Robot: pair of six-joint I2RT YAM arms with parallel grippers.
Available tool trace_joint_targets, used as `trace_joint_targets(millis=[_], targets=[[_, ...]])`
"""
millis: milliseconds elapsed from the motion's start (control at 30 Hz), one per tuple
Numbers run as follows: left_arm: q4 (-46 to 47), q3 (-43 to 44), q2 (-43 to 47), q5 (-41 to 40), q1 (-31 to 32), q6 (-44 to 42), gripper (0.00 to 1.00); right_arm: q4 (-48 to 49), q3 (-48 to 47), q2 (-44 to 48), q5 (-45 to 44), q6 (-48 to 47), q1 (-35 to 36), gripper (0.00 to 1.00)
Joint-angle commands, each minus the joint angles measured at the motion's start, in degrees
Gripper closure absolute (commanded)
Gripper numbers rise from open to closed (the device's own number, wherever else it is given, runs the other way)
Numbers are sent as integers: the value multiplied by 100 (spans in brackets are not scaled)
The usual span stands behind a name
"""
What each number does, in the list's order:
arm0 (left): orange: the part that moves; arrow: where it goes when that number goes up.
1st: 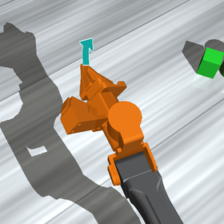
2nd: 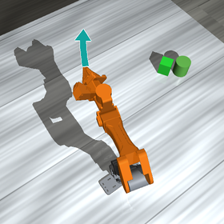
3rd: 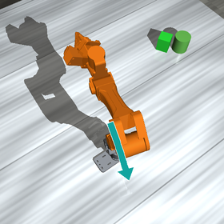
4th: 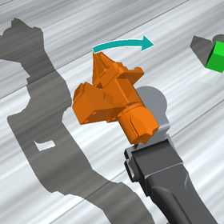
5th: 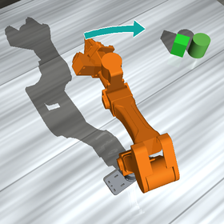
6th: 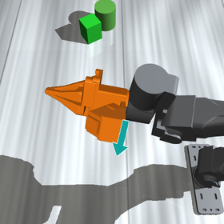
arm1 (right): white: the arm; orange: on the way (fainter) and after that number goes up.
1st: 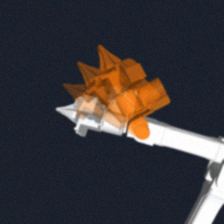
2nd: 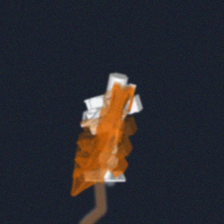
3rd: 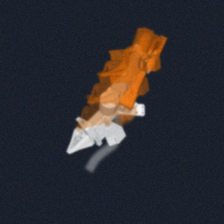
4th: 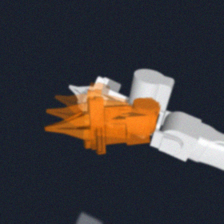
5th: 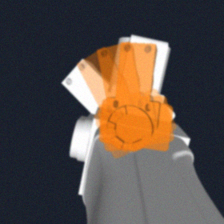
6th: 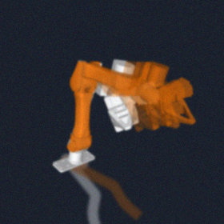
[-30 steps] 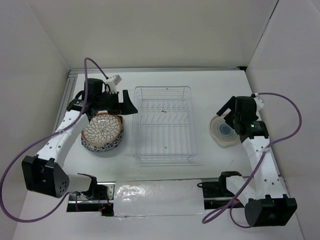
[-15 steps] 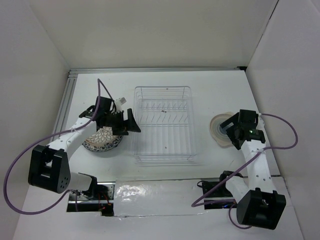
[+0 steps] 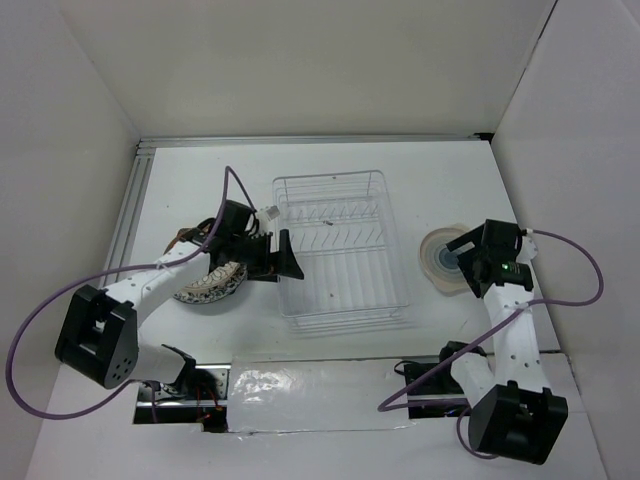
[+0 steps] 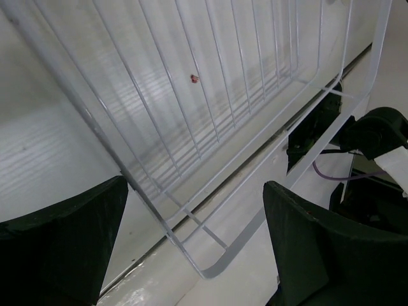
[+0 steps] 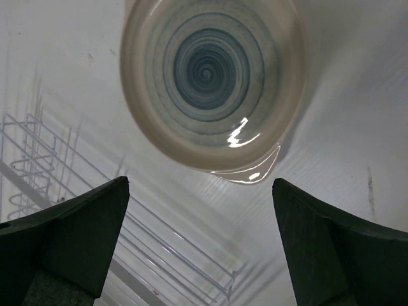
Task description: Load the plates into the dish rack
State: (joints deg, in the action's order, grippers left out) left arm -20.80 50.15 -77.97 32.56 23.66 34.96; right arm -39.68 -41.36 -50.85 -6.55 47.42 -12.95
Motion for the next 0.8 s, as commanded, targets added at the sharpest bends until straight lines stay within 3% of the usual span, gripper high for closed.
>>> trace_joint_targets(millis=[0,200,300,433,500,700,767], targets=[[252,310,-112,85,296,230,1,22,155,-152,-259,416,-120,0],[-231,601,-95,-451,473,257,1,136,287,-530,-101,698,-427,2],[-302,680,-78,-592,464,222,6,285,339,-821,38,812,-533,14],[-390,715,-261,-706,464,274,22,513,462,-1207,241,1015,-639,29],[-434,715,-349,-733,464,292,28,584,550,-1287,320,1120,-647,30],[-697,698,-560,-1128,464,380,29,971,770,-1497,566,1243,-647,33],[-820,707,-596,-1338,455,415,33,1103,770,-1656,628,1296,-639,39]])
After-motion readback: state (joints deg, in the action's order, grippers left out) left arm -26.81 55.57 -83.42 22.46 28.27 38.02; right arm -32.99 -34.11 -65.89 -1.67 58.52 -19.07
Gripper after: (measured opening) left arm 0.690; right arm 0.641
